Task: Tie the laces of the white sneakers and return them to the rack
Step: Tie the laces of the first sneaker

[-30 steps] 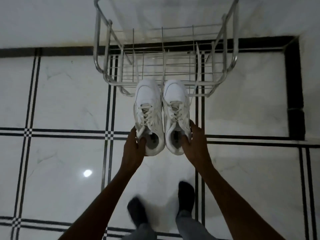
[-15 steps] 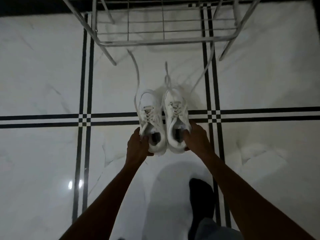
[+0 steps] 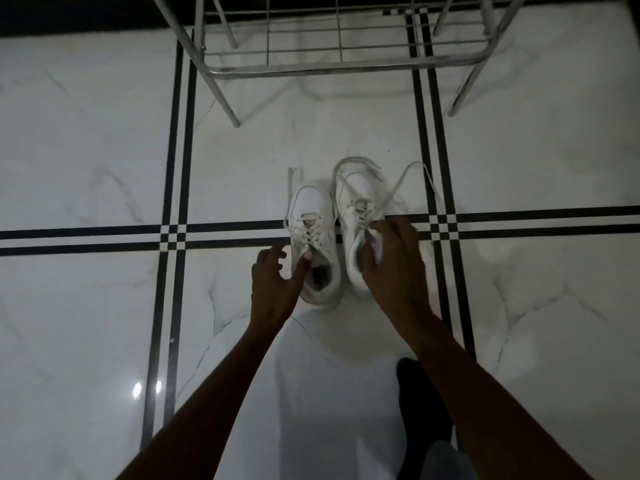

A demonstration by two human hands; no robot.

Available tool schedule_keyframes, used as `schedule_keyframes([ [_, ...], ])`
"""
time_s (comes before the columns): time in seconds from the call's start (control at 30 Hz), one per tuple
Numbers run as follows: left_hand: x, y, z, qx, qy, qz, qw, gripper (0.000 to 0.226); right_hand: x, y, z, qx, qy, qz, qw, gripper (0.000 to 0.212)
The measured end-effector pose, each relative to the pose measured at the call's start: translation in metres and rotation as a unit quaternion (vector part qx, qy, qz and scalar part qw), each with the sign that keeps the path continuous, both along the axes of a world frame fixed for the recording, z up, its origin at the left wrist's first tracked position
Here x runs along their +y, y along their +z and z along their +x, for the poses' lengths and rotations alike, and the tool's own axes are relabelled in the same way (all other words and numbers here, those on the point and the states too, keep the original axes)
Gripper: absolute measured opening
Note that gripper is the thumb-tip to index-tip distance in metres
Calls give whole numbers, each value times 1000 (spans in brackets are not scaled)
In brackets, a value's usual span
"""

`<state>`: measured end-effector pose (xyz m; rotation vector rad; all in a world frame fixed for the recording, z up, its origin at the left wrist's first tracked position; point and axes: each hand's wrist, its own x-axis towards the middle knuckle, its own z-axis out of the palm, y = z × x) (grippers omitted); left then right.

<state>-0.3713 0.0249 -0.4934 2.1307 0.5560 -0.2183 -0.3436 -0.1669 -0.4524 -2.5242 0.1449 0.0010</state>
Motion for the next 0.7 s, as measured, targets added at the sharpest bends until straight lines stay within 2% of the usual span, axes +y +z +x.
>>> schedule_keyframes([
  [0.07, 2, 2, 6, -56, 0, -3, 998, 39, 25, 3, 6, 31, 60, 27, 997, 18],
  [0.17, 6, -9, 15, -90, 5, -26, 996, 29, 51, -19, 15, 108, 107, -10, 988, 27],
  [0.3, 9, -25, 27, -128, -13, -63, 990, 25, 58, -37, 26, 87, 98, -16, 991, 22],
  [0.4, 10, -30, 39, -145, -51, -69, 986, 17, 59, -39, 36, 79, 79, 55, 992, 16],
  [0.7, 22, -18, 24, -163, -42, 16, 986, 6, 71, -37, 20, 48, 40, 122, 991, 13],
])
